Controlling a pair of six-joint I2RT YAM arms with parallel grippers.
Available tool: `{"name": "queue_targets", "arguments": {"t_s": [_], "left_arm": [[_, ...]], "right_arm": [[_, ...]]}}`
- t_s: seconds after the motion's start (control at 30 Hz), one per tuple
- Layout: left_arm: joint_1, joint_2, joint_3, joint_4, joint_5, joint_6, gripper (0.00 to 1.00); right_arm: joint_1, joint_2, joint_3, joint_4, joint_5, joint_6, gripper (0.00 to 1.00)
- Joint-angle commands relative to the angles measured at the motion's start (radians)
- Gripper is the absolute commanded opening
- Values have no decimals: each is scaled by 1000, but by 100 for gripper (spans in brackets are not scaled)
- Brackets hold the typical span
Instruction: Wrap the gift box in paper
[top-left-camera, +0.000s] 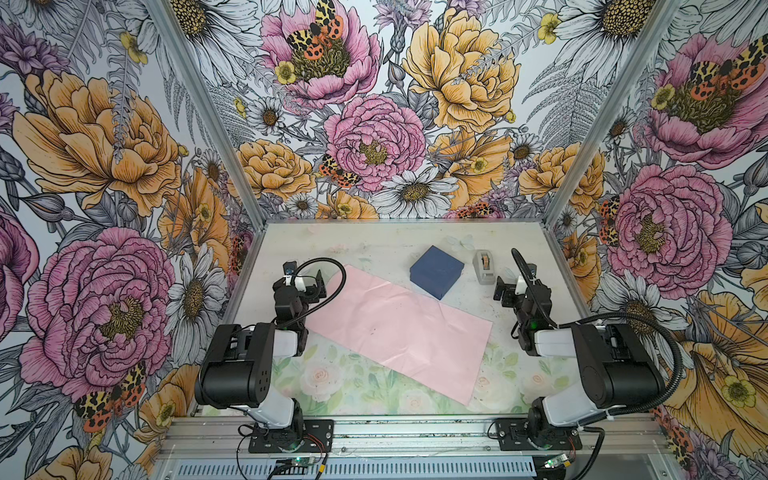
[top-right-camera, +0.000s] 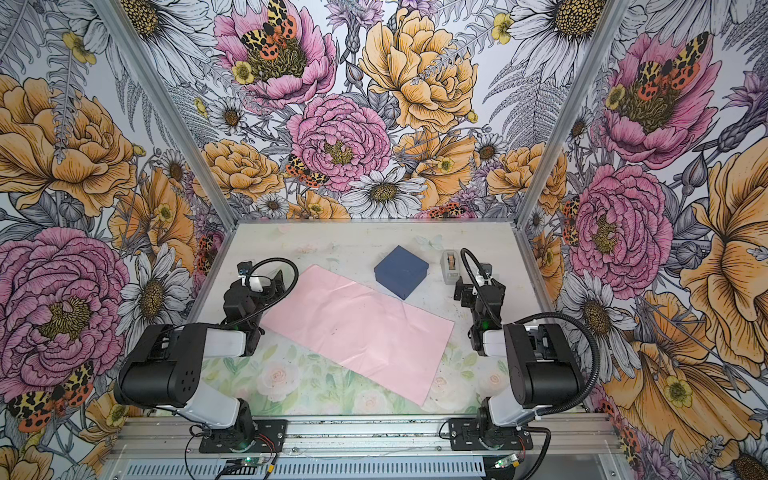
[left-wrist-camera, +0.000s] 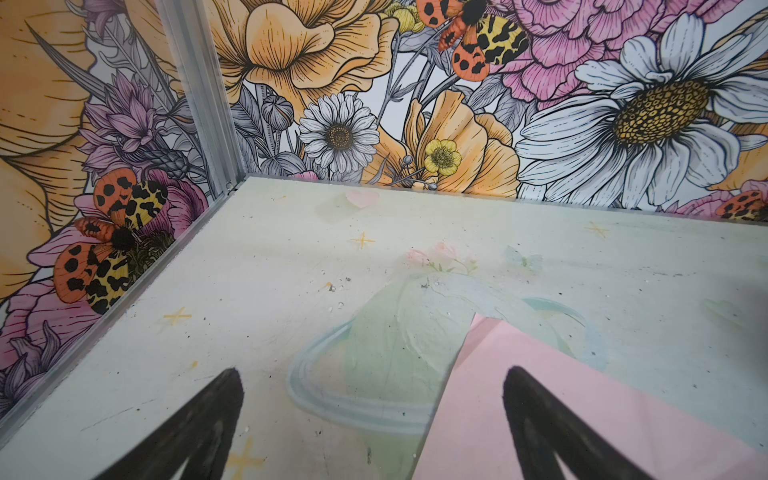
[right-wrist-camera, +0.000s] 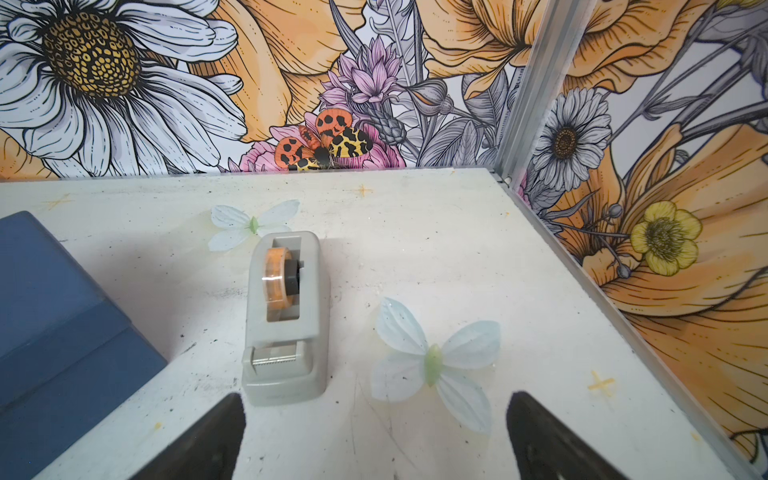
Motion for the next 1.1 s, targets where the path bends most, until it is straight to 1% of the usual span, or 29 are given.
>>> {"name": "queue_targets", "arguments": {"t_s": [0.0, 0.6, 0.7, 0.77, 0.83, 0.87, 0.9, 0.93, 1.0, 1.03, 1.07], "left_arm": [[1, -1, -6, -3, -5, 12, 99], [3, -2, -8, 1, -3, 12, 99], [-12, -37, -30, 16, -9, 29, 99], [-34, -94, -31, -35, -37, 48, 99], [-54, -184, 2, -198, -48, 54, 99], [-56, -232, 39, -311, -45, 41, 99], [-58, -274, 75, -413, -39, 13, 99], [-59, -304, 106, -491, -29, -11, 99], [-60, -358, 171, -654, -9, -56, 99], [-61, -376, 207, -730, -3, -76, 99], [-63, -384, 238, -798, -8, -98, 99]], "right_arm": [[6, 3, 16, 11, 13, -8, 99], [5, 2, 17, 10, 13, -8, 100], [4, 3, 18, 7, 12, -7, 99], [-3, 1, 18, 7, 0, -3, 100], [-2, -38, 4, 3, 3, -4, 100], [1, -92, -2, -37, 0, -11, 100], [3, -154, 15, -146, 7, 0, 100], [5, -231, 49, -289, 25, 26, 99], [9, -361, 173, -632, 99, 105, 99], [9, -409, 222, -769, 119, 131, 100], [10, -445, 250, -859, 124, 150, 100]]}}
